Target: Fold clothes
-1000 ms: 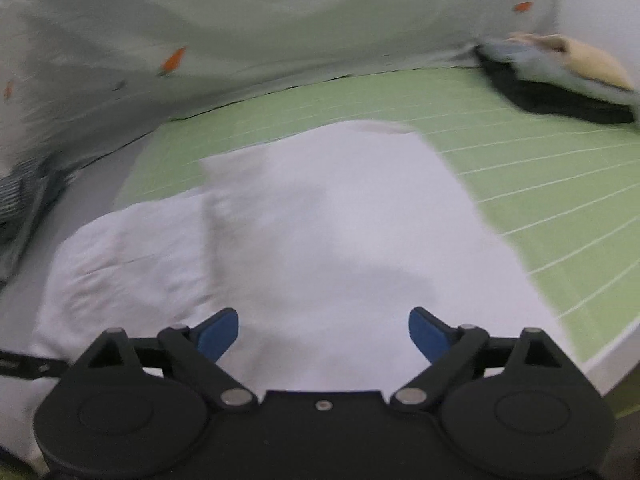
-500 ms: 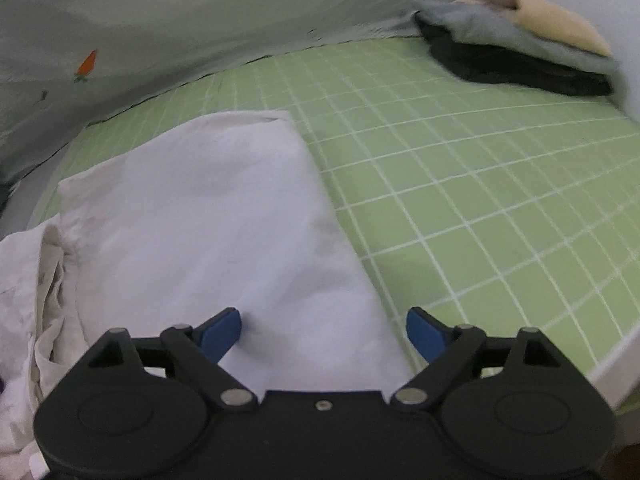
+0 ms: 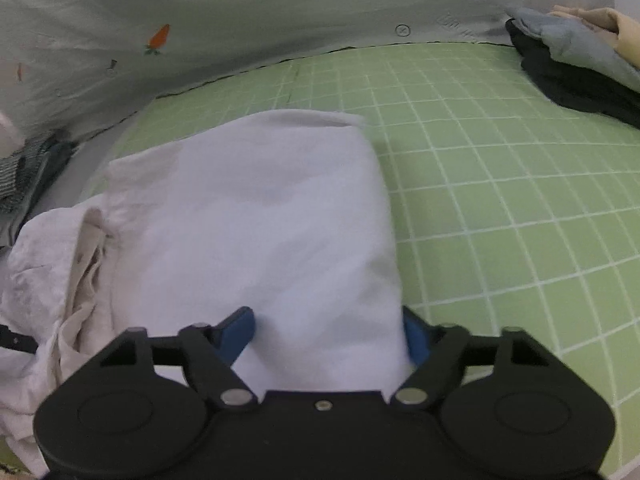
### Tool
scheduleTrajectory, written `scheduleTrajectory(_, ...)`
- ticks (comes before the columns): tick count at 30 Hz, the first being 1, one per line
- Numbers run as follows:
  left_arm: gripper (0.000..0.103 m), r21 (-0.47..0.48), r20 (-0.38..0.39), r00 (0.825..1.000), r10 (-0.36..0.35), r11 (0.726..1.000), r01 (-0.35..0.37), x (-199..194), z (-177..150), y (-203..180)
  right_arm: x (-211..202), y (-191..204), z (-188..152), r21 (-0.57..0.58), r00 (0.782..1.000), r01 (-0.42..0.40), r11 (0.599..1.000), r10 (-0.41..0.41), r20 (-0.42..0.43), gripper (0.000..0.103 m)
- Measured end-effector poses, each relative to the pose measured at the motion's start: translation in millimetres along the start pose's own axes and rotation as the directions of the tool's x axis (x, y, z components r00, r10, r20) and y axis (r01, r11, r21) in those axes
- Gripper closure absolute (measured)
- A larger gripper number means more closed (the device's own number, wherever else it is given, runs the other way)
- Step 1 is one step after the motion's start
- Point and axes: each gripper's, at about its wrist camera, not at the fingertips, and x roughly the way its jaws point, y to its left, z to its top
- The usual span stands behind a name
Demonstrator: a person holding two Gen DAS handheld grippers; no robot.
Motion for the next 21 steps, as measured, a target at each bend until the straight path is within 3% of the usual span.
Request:
scheduleTrajectory(2, 0.0, -0.002, 0.002, 1.0, 0.007, 1.0, -0.007, 1.0, 2.8, -2.9, -6.3, -12.3, -1.3, 0.073, 0.999, -0.042, 0.996, 0.04, 0.017, 0.073)
scheduleTrajectory(5, 0.0, -0.007, 0.002, 1.0, 0.003, 1.0, -0.003, 1.4, 5.4, -2.5, -17.1, -37.5, -4.5, 0.264, 0.988, -0.156, 0.952, 0.144, 0.063, 0.088)
scheduleTrajectory(9, 0.0, 0.01, 0.002, 1.0, -0.004, 1.0, 0.004, 5.2, 7.6, -1.1, -34.6, -36.3, -2.0, 0.362, 0.967, -0.25, 0.898, 0.212, 0.141, 0.093)
scheduleTrajectory(12, 0.0, 0.046, 0.004, 1.0, -0.004, 0.999, 0.003, 5.6, 9.4, -1.0, -51.6, -20.5, 4.4, 0.388, 0.936, -0.344, 0.855, 0.279, 0.215, 0.094)
scheduleTrajectory(16, 0.001, 0.1, 0.006, 1.0, -0.015, 0.995, 0.014, 4.4, 13.6, 2.0, -73.0, 18.3, 15.5, 0.359, 0.887, -0.448, 0.819, 0.359, 0.29, 0.095)
scheduleTrajectory(21, 0.001, 0.164, 0.054, 0.998, -0.015, 0.986, 0.006, -10.8, 17.7, 13.6, -86.1, 80.5, 25.3, 0.296, 0.845, -0.517, 0.804, 0.424, 0.325, 0.094)
